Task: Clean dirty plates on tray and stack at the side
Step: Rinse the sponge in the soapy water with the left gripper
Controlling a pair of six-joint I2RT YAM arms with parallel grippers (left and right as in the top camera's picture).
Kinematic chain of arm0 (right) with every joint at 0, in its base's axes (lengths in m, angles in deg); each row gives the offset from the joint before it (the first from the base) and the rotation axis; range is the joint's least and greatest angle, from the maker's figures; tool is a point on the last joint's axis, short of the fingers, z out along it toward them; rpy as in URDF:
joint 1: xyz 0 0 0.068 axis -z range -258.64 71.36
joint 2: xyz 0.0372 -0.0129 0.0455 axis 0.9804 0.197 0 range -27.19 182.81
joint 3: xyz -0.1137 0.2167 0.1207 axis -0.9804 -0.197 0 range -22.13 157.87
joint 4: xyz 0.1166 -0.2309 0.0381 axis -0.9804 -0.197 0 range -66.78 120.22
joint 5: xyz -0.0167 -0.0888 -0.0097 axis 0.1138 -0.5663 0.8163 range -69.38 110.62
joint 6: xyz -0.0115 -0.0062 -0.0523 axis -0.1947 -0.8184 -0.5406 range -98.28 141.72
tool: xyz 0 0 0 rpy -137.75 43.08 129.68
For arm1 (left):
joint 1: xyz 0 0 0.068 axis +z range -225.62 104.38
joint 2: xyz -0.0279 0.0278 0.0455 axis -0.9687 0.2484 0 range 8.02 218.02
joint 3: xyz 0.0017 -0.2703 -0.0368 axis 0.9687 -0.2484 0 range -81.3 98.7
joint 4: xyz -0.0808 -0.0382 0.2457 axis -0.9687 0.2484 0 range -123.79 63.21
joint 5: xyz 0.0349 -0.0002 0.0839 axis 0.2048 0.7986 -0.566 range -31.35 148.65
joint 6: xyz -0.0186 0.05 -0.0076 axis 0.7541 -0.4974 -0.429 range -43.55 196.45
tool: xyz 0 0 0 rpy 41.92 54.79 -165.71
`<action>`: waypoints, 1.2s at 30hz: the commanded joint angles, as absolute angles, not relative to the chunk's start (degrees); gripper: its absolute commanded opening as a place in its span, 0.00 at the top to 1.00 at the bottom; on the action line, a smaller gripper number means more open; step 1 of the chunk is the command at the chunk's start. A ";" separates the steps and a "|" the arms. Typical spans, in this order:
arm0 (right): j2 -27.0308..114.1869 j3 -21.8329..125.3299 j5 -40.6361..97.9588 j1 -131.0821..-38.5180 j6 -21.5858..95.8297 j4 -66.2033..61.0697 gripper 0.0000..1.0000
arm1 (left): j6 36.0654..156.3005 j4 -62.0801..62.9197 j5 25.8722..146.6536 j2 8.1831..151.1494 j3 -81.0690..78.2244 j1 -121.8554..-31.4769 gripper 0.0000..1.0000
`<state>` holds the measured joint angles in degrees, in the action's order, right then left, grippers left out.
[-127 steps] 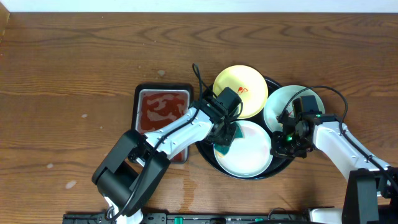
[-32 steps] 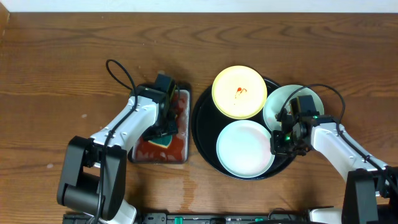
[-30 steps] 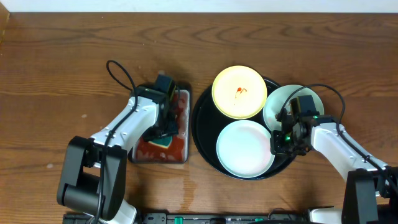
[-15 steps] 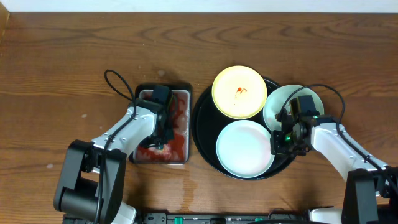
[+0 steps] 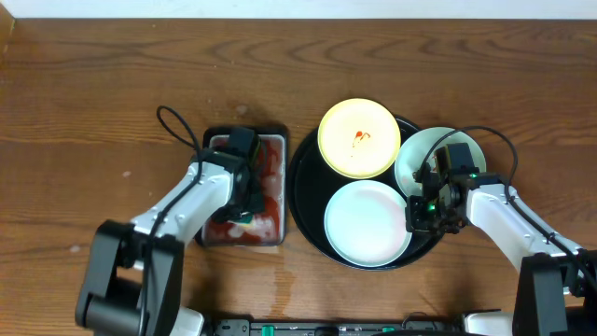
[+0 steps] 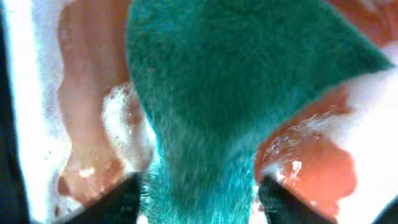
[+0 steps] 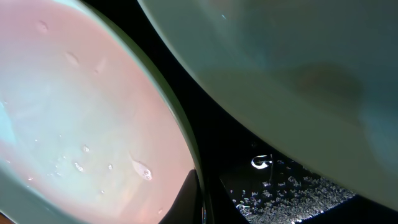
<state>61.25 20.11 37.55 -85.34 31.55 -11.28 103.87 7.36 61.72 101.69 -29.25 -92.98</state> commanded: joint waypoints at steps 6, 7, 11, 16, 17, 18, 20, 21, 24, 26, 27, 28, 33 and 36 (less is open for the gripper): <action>61.64 19.74 37.59 -85.93 31.11 -11.47 0.99 | 101.53 4.12 62.46 95.68 -27.76 -93.05 0.28; 61.64 19.74 37.59 -85.93 31.11 -11.47 0.99 | 101.53 3.14 62.44 95.68 -27.76 -93.05 0.28; 61.64 19.74 37.61 -85.93 31.11 -11.52 0.99 | 101.59 0.06 59.88 96.35 -27.80 -93.05 0.28; 61.64 19.74 37.59 -85.93 31.11 -11.54 0.99 | 101.59 -1.45 55.27 98.56 -27.83 -93.05 0.28; 61.64 19.74 37.61 -85.93 31.11 -11.54 0.99 | 101.59 -1.80 54.92 99.17 -27.83 -93.05 0.28; 61.64 19.74 37.59 -85.93 31.11 -11.54 0.99 | 101.59 -2.10 54.94 99.61 -27.83 -93.05 0.28; 61.64 19.74 37.59 -85.93 31.11 -11.52 0.99 | 101.59 -3.22 54.96 100.86 -27.83 -93.05 0.29; 61.64 19.74 37.59 -85.93 31.11 -11.54 0.99 | 101.59 -3.74 54.96 101.49 -27.83 -93.05 0.30; 61.64 19.74 37.59 -85.93 31.11 -11.54 0.99 | 101.59 -5.27 55.05 103.52 -27.83 -93.05 0.47; 61.64 19.74 37.59 -85.93 31.11 -11.52 0.99 | 101.59 -6.10 55.20 104.81 -27.83 -93.05 0.61; 61.64 19.74 37.59 -85.93 31.11 -11.54 0.99 | 101.57 -6.28 55.16 105.42 -27.83 -93.05 0.69; 61.64 19.74 37.59 -85.93 31.11 -11.54 0.99 | 101.57 -6.30 55.16 106.06 -27.83 -93.05 0.74; 61.64 19.74 37.59 -85.93 31.11 -11.56 0.99 | 101.59 -6.30 55.16 107.26 -27.83 -93.05 0.92; 61.64 19.74 37.59 -85.93 31.11 -11.56 0.99 | 101.57 -6.32 55.16 107.24 -27.78 -93.05 0.93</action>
